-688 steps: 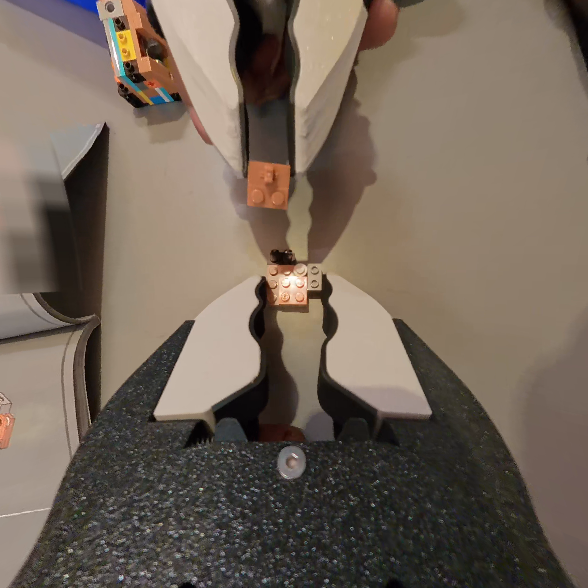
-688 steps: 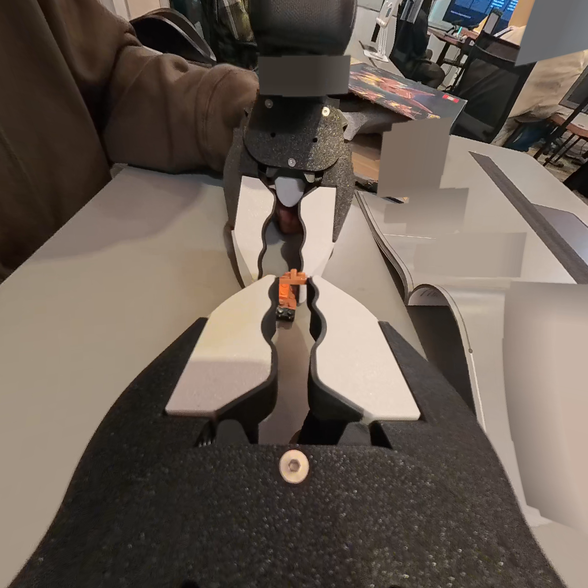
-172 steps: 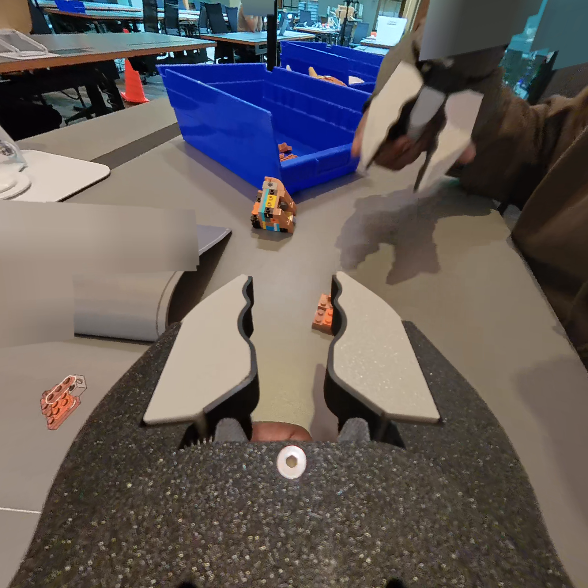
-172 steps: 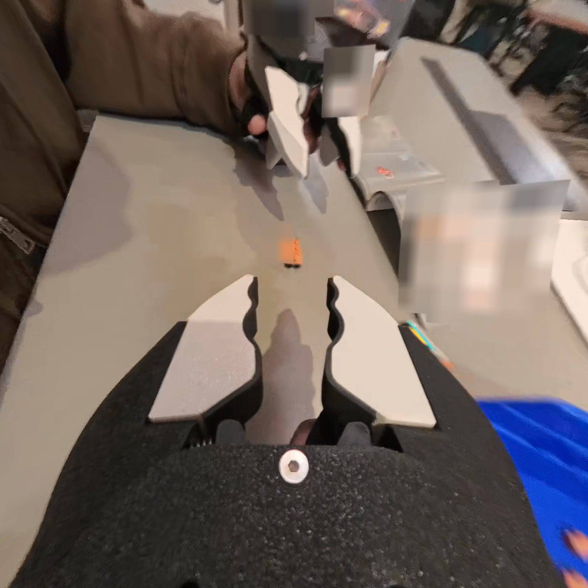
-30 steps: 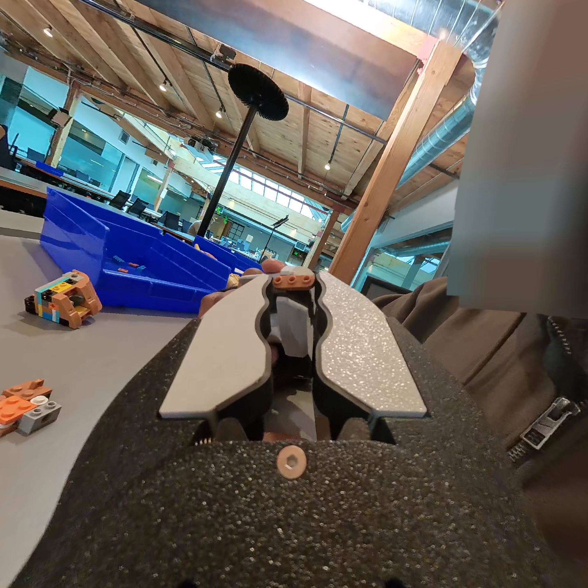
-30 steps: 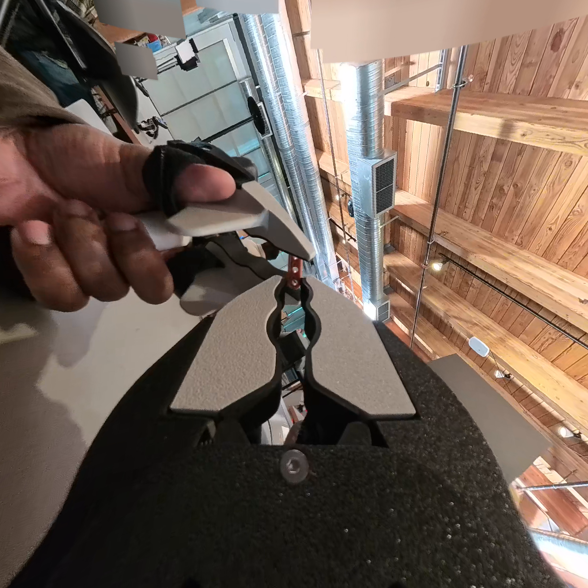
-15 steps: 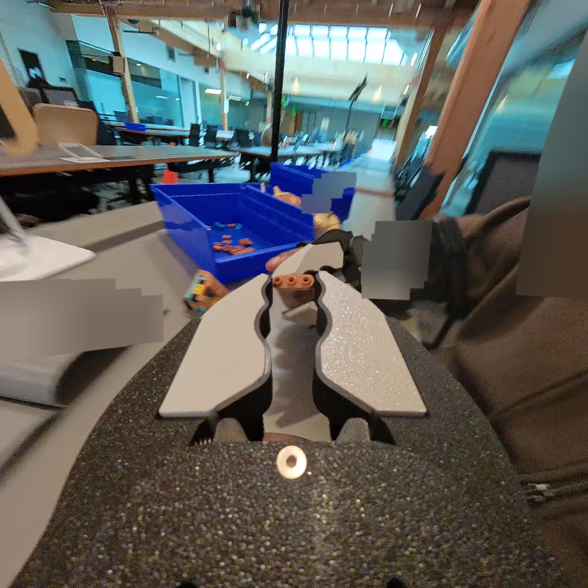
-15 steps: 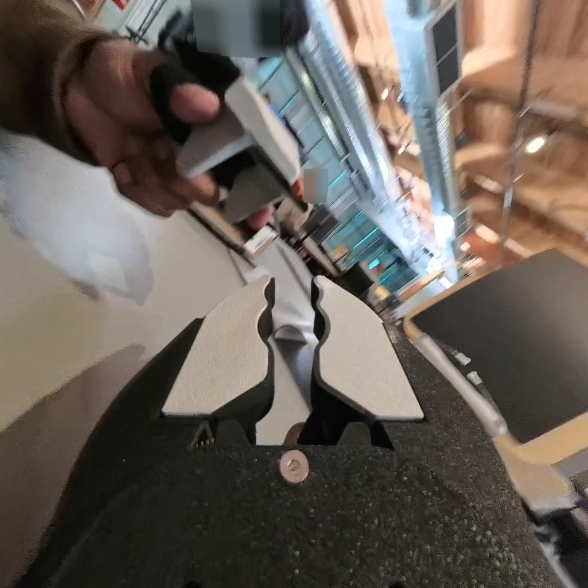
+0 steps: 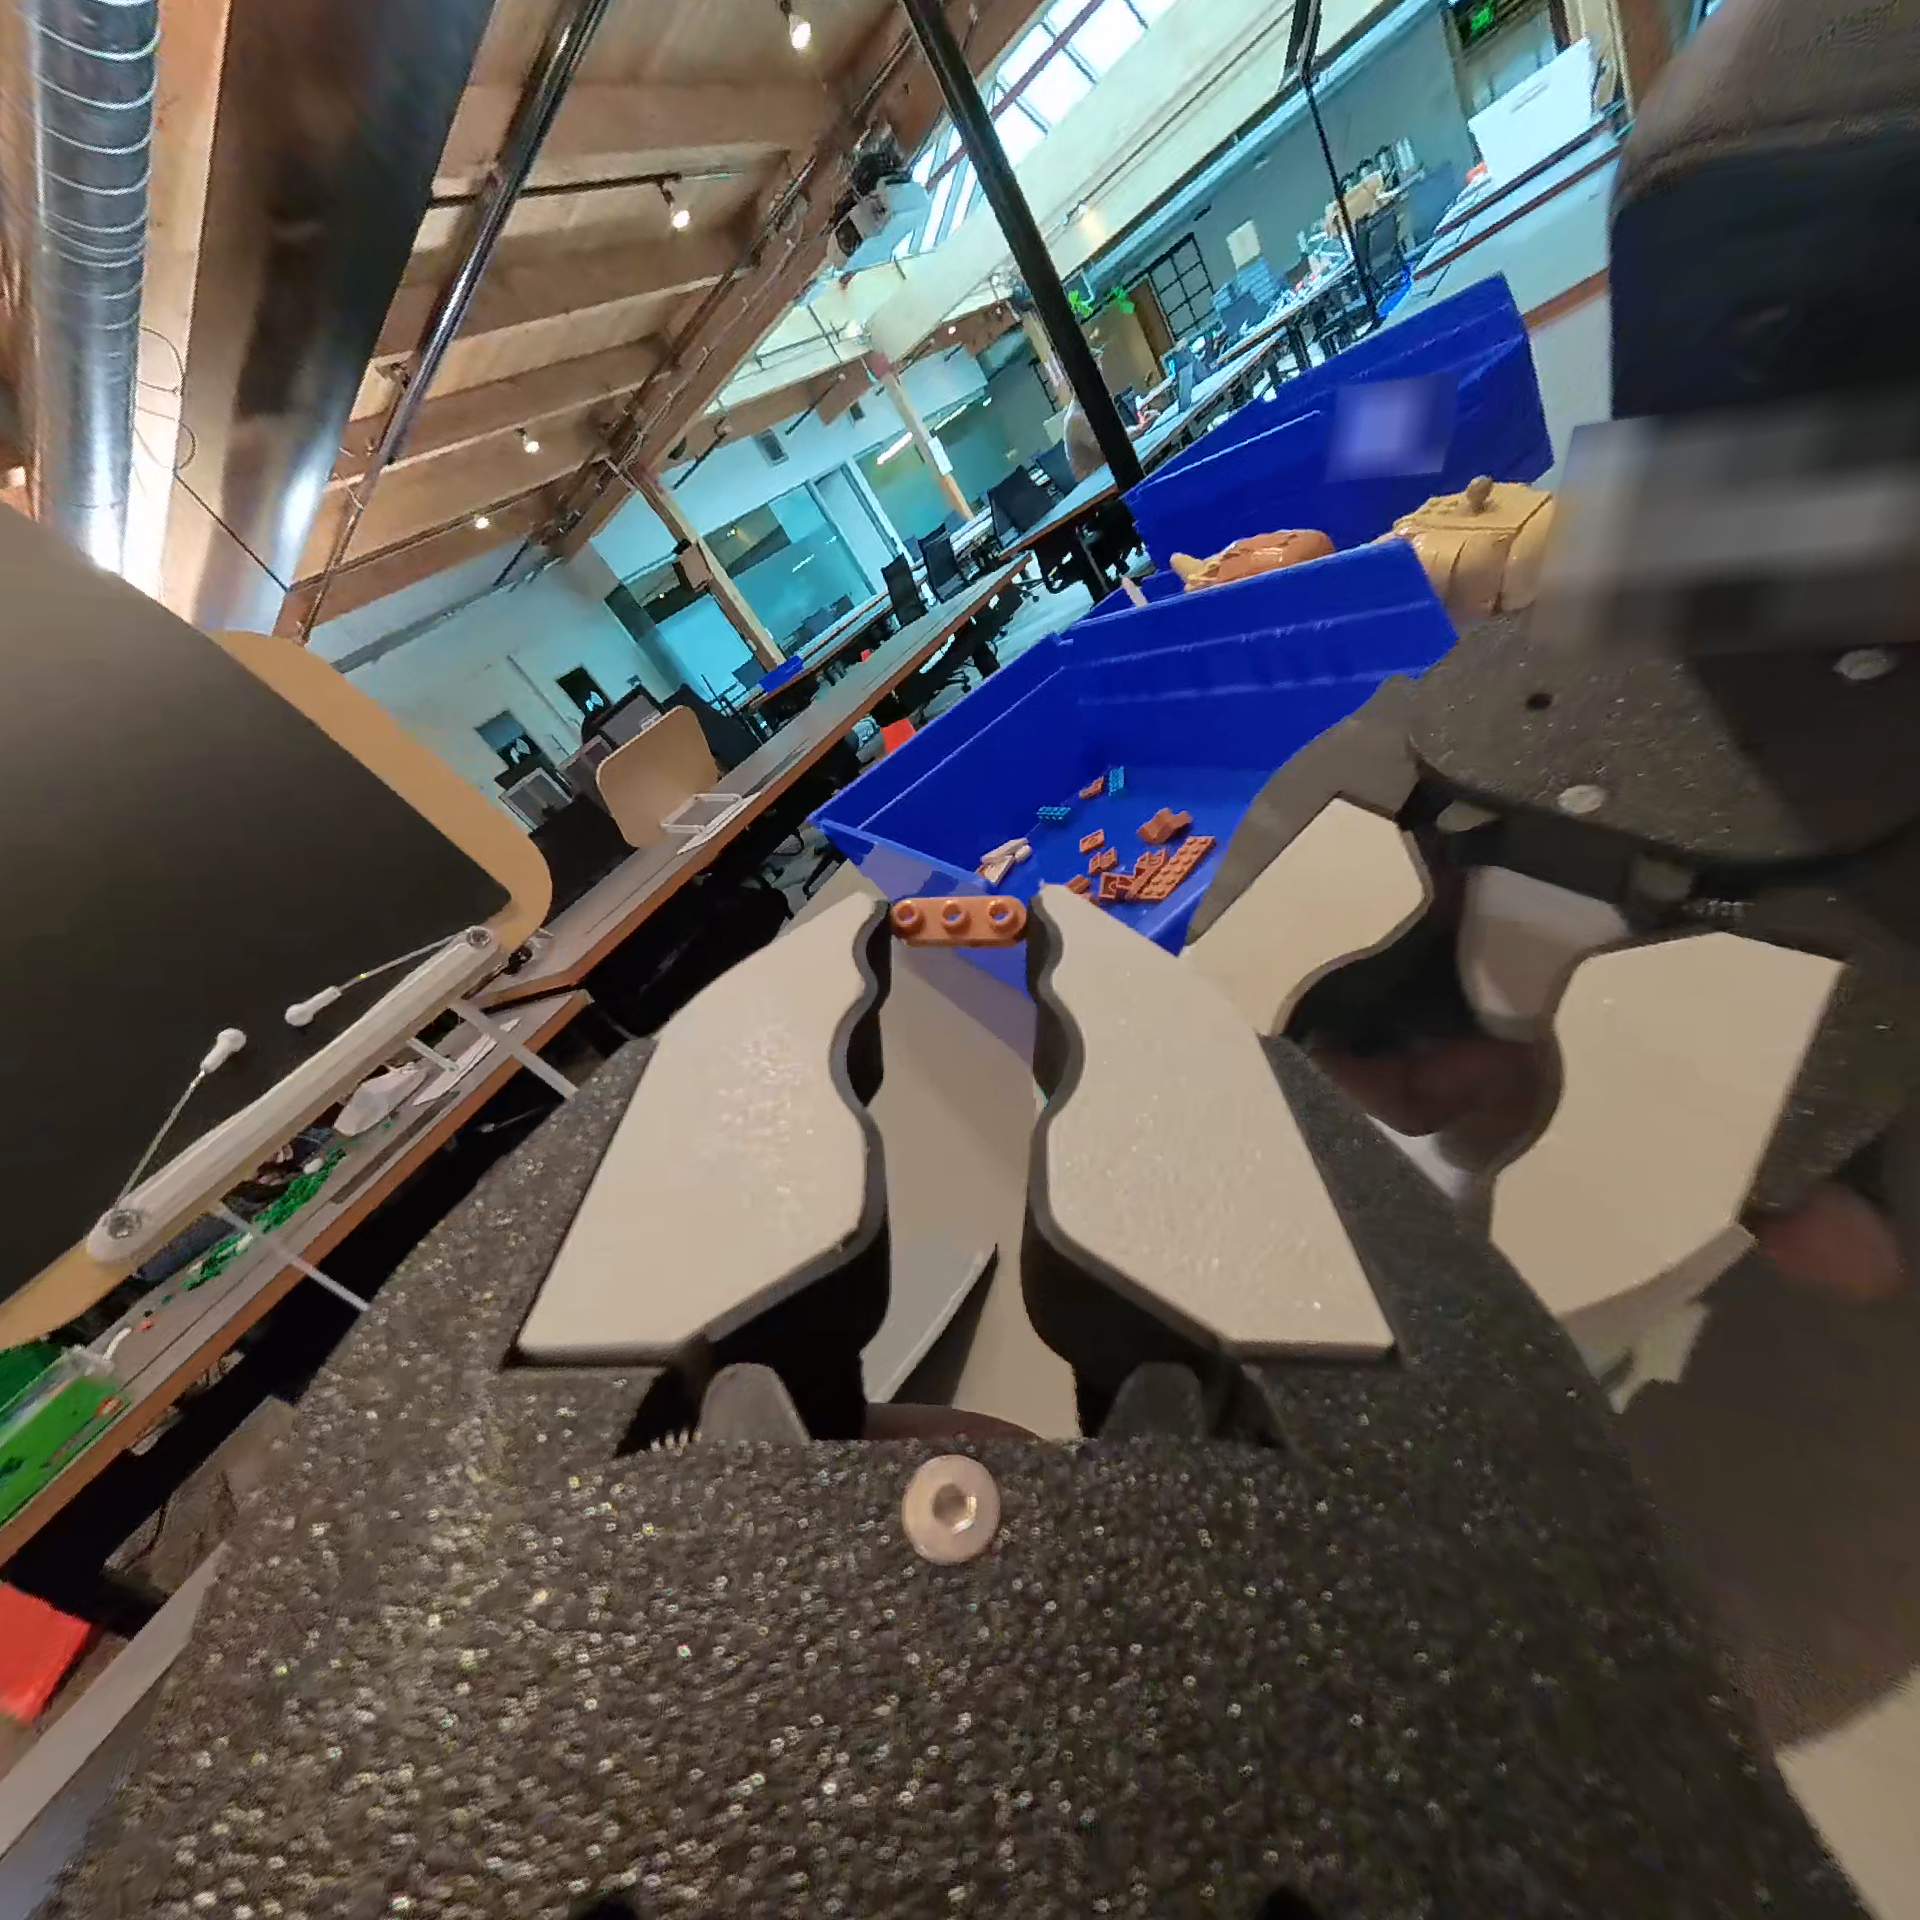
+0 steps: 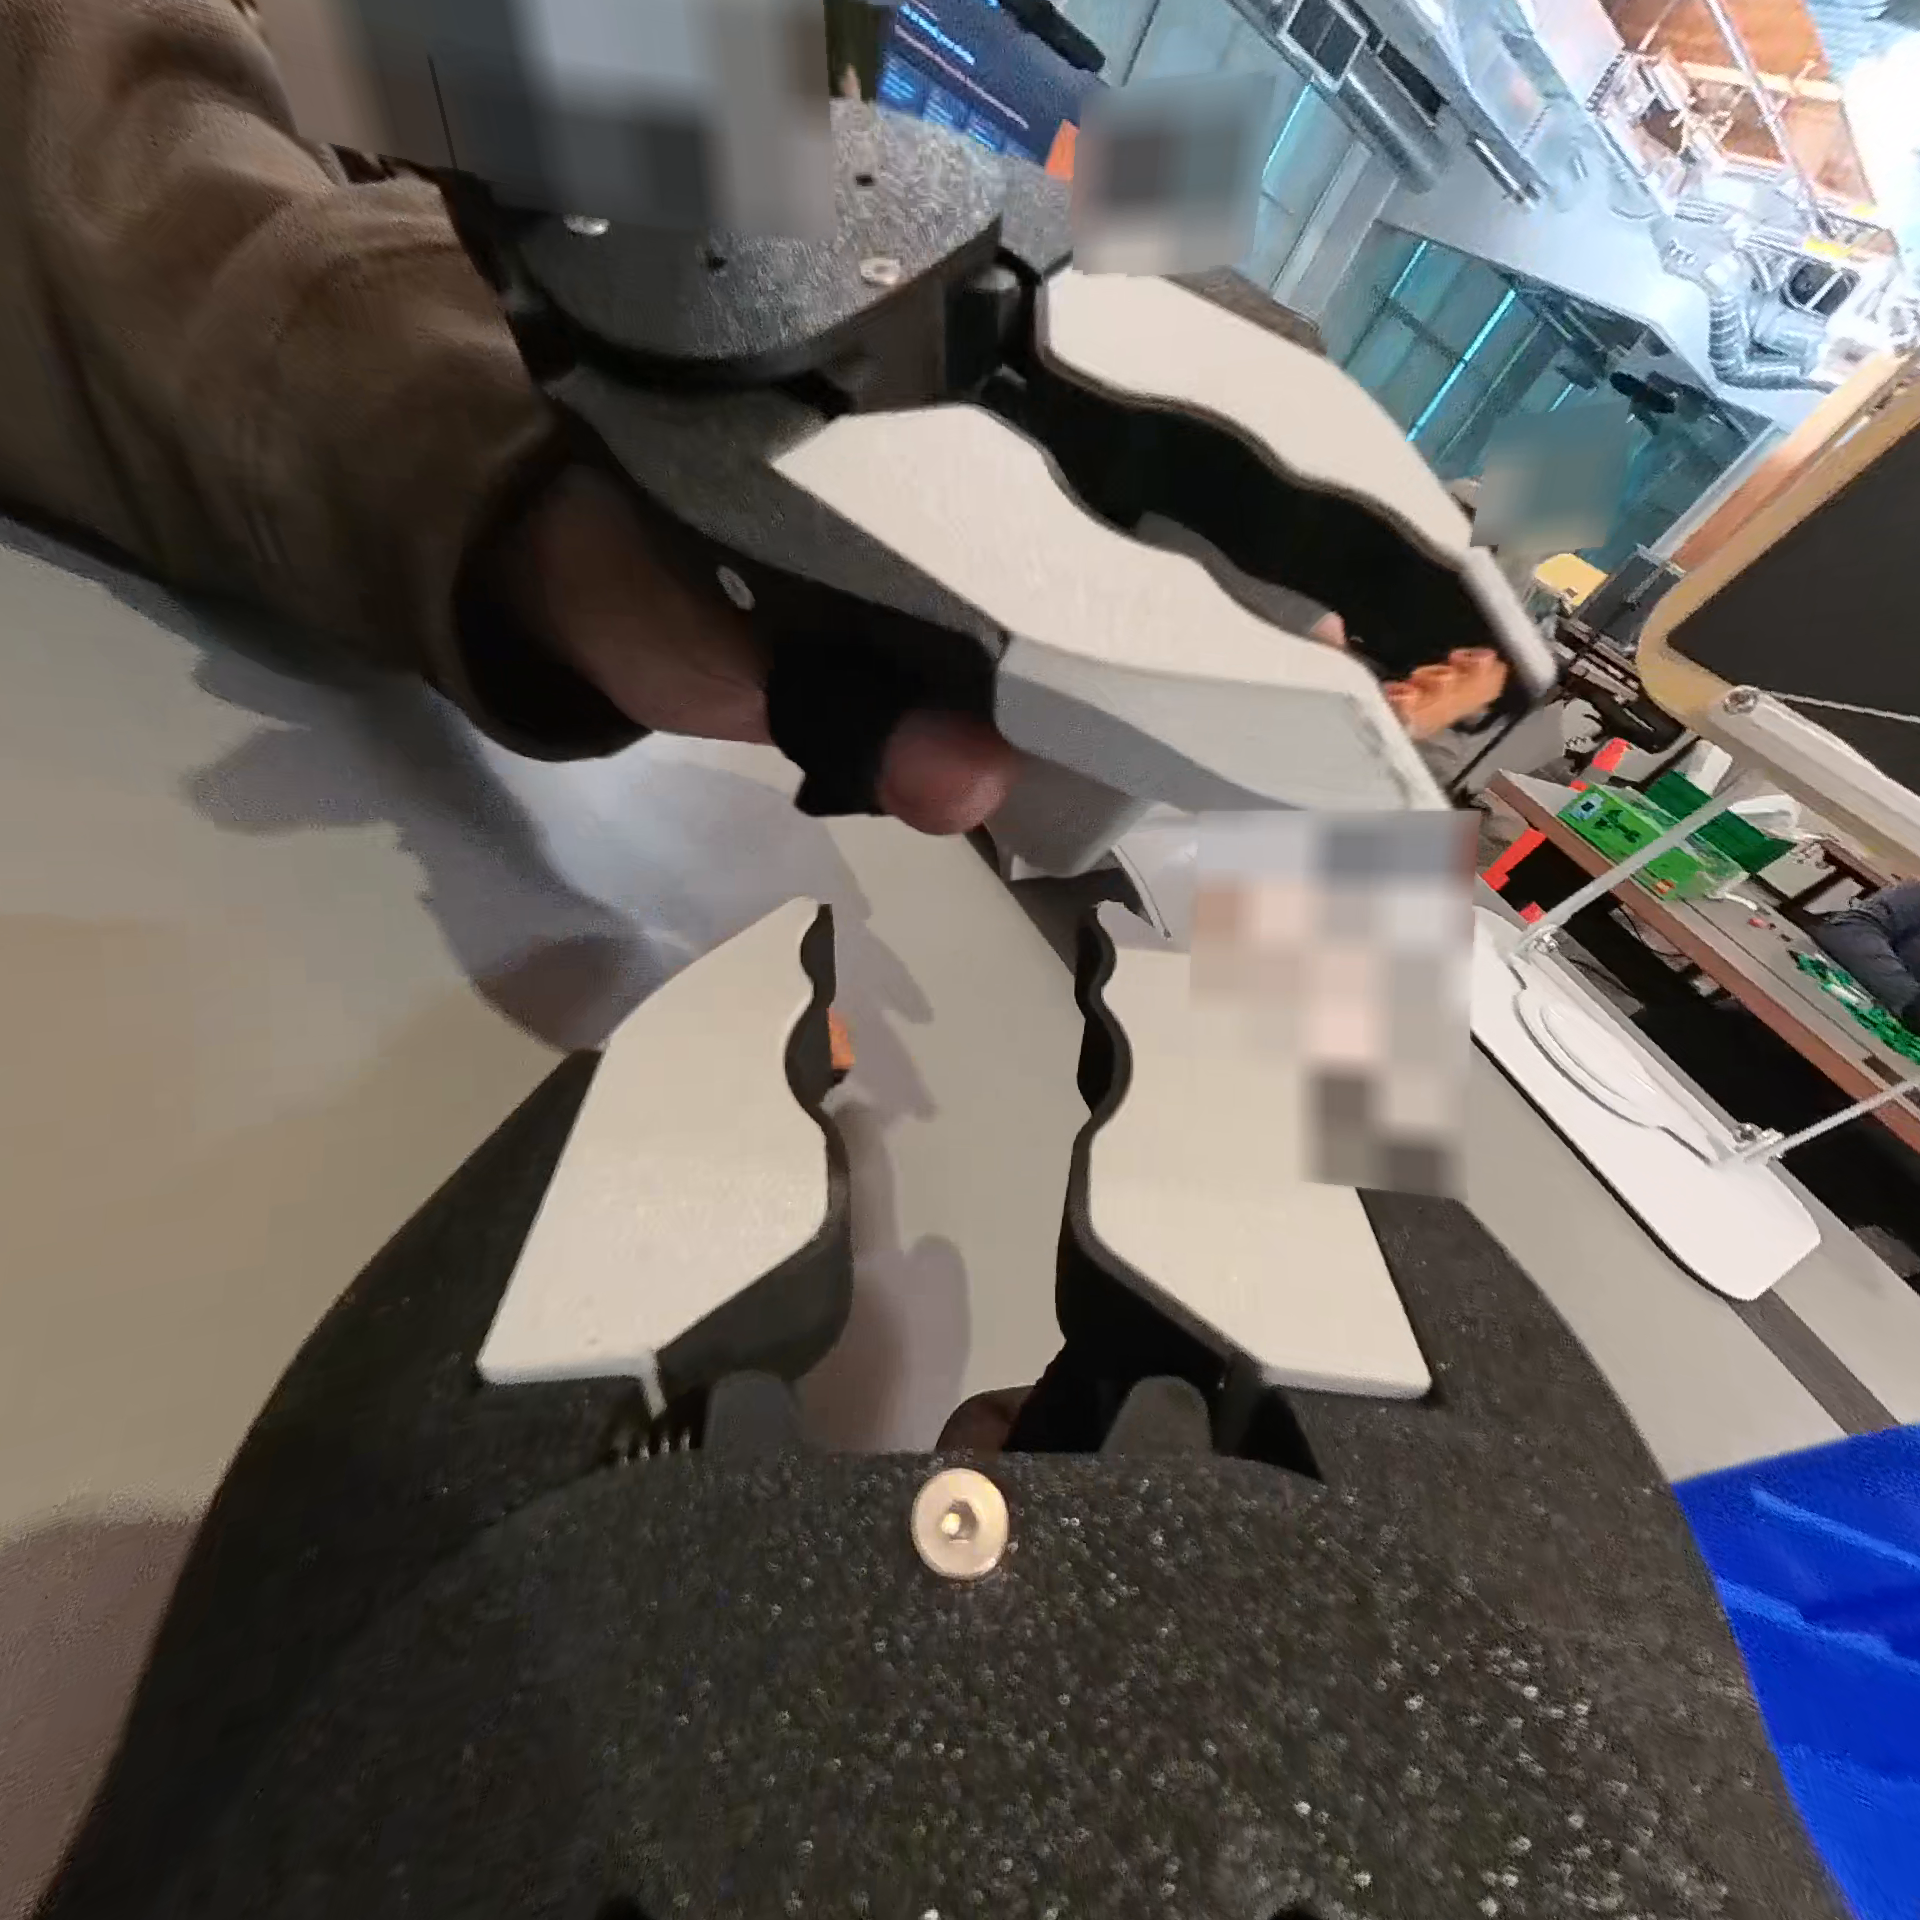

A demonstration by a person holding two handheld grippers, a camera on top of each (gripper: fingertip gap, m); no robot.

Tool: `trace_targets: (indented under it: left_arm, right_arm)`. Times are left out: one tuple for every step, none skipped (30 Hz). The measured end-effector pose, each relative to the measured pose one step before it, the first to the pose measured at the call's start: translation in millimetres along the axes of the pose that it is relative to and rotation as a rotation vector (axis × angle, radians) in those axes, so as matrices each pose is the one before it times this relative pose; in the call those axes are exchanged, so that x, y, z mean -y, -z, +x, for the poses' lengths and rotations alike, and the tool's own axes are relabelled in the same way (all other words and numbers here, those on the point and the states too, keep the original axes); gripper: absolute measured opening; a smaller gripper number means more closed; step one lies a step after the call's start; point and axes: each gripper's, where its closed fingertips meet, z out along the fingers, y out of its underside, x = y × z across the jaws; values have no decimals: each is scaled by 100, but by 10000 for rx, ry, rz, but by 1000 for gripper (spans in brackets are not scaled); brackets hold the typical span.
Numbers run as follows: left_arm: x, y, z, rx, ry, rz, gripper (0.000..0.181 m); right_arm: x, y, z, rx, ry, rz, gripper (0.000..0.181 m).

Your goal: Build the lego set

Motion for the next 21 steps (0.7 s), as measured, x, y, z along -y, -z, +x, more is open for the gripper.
trace_targets:
  left_arm:
    - [1,-103,-406,148,63,125,25]
    - [-151,167,-471,225,256,143,25]
    - [-324,415,-350,199,389,133,25]
    - [-429,597,-293,218,350,160,25]
    - [-577,636,-246,220,241,148,24]
    - [-767,392,-25,28,310,-182,24]
    - [-716,200,406,-359,167,-382,24]
    - [-291,224,-66,0,-103,-131,24]
    - [-56,206,-139,49,-104,-33,24]
    - [-9,102,160,-196,-7,-50,25]
    - [-31,44,139,-172,14,-69,25]
    - [-67,30,-20,-36,-31,-77,25]
    - [-128,9,41,-63,-65,-105,25]
    - [-230,-11,159,-146,-67,-162,25]
    - [-201,21,93,-90,-68,-137,25]
    - [-140,79,72,-68,-95,-101,25]
    - [-143,107,70,-54,-121,-116,25]
    - [-181,128,119,-92,-116,-162,25]
    - [-198,168,225,-140,-85,-165,25]
    - [-253,206,327,-190,-72,-182,25]
    - [-263,255,197,-52,-98,-168,25]
  right_arm:
    - [-56,43,1,-6,40,-17,45]
    - [-78,10,-99,43,82,-39,44]
    - [-92,-31,-117,46,108,-52,43]
    - [-94,-70,-125,43,130,-53,43]
    - [-154,-123,-140,51,178,-85,42]
    - [-182,-171,-171,51,243,-110,42]
    - [-169,-175,-170,17,297,-97,41]
    - [-126,-186,-125,-29,314,-65,41]
    - [-105,-201,-87,-34,280,-63,41]
    - [-101,-184,-69,-20,215,-78,41]
    - [-77,-103,-43,-17,138,-55,43]
    - [-7,-15,28,-35,52,-1,43]
    - [40,92,90,-57,-14,41,43]
    - [65,124,147,-76,-43,62,43]
    - [69,153,193,-88,-64,65,43]
    - [58,135,189,-88,-72,60,43]
    - [57,124,178,-80,-36,50,43]
    - [37,106,156,-75,2,44,43]
    - [40,93,118,-67,1,38,43]
    - [46,88,84,-44,-7,31,43]
    - [44,87,46,-27,0,26,43]
